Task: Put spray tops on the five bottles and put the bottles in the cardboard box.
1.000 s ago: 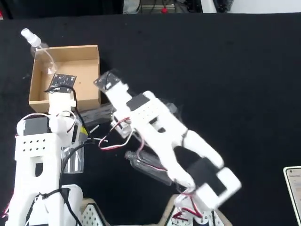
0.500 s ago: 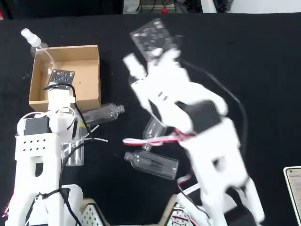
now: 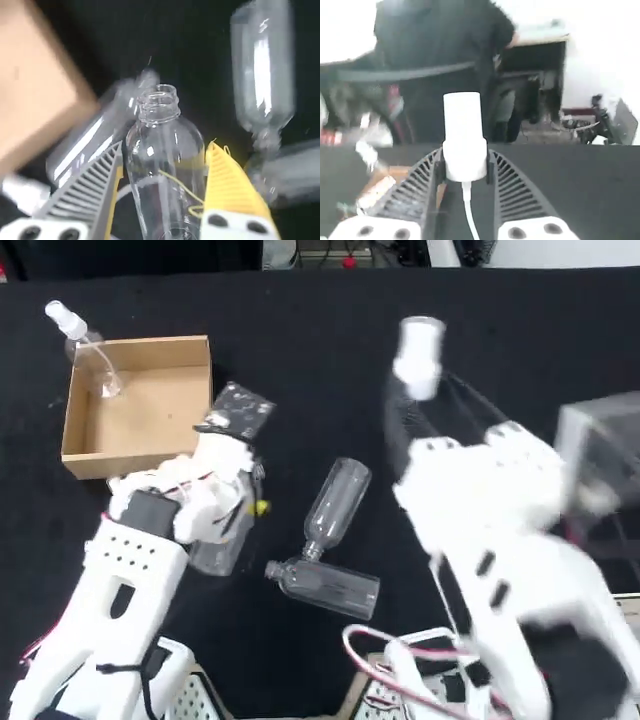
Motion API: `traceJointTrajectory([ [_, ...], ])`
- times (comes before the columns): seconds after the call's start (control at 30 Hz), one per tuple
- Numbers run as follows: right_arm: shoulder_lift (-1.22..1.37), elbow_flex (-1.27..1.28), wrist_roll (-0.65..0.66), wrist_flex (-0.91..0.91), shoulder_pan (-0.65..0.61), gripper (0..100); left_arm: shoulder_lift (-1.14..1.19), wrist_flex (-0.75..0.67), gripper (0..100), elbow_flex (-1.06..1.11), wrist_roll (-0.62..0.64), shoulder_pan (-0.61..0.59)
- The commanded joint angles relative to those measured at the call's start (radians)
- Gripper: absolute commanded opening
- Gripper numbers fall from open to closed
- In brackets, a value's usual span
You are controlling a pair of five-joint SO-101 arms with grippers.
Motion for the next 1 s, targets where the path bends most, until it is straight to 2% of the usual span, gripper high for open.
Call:
traceJointTrajectory([
  [0.0,-0.054,0.022,-0.075,-0.020,0.061,1.8,-0.028,-0.153,17,-0.001,0.017,0.091],
  [0.2,-0.116,0.199,-0.143,-0.152,0.127,1.8,-0.089,-0.278,17,0.093,0.133,0.119],
  [0.37,-0.136,0.380,-0.233,-0.298,0.137,1.8,-0.345,-0.359,17,0.263,0.146,0.119],
  [0.53,-0.159,0.446,-0.281,-0.390,0.098,1.8,-0.542,-0.397,17,0.364,0.144,0.120],
  [0.63,-0.171,0.444,-0.287,-0.462,0.103,1.8,-0.555,-0.440,17,0.364,0.141,0.168],
  [0.73,-0.188,0.450,-0.296,-0.528,0.104,1.8,-0.555,-0.546,17,0.375,0.140,0.231],
  [0.97,-0.268,0.507,-0.298,-0.535,0.104,1.8,-0.555,-0.694,17,0.458,0.140,0.375],
])
